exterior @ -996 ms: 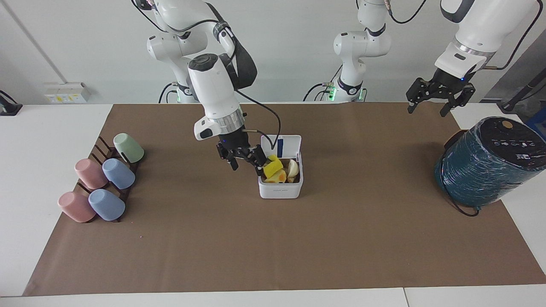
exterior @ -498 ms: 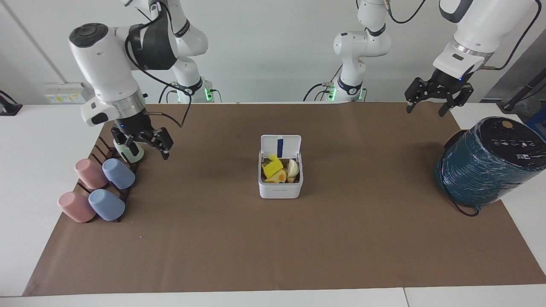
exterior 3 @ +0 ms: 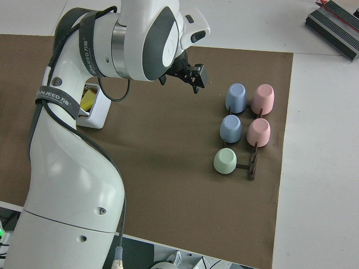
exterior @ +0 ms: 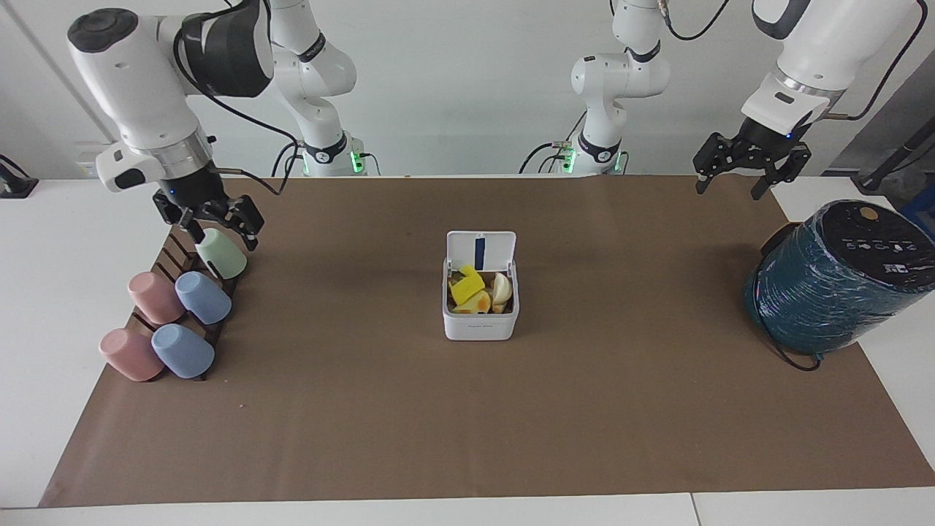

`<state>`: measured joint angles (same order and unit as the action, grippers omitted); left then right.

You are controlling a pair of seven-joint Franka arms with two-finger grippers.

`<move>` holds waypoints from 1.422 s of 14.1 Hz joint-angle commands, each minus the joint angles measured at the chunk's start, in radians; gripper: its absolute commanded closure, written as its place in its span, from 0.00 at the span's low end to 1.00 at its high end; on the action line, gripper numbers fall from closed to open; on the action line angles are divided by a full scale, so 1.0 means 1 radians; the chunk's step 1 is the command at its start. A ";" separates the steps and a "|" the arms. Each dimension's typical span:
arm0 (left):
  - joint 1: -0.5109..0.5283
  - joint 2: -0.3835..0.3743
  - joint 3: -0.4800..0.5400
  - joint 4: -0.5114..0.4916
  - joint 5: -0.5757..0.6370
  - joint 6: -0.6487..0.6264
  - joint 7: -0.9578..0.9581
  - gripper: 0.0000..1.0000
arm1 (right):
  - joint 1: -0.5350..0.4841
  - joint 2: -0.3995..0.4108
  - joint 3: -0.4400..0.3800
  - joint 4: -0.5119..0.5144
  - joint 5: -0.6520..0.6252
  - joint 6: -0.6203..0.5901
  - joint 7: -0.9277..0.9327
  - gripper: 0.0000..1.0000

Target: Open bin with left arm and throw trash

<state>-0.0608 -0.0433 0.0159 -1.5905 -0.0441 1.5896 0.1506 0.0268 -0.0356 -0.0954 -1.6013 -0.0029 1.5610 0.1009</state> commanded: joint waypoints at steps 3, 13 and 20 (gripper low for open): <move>-0.002 -0.027 0.001 -0.025 0.021 -0.010 0.004 0.00 | -0.013 -0.023 0.006 -0.009 -0.012 -0.022 -0.032 0.00; -0.002 -0.027 0.001 -0.026 0.023 -0.010 0.004 0.00 | -0.010 -0.035 0.014 -0.009 -0.014 -0.030 -0.035 0.00; -0.002 -0.027 0.001 -0.025 0.023 -0.010 0.004 0.00 | -0.002 -0.035 0.017 -0.011 -0.017 -0.021 -0.035 0.00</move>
<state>-0.0608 -0.0433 0.0159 -1.5905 -0.0441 1.5891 0.1505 0.0322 -0.0544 -0.0865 -1.5992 -0.0030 1.5378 0.0942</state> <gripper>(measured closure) 0.000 0.000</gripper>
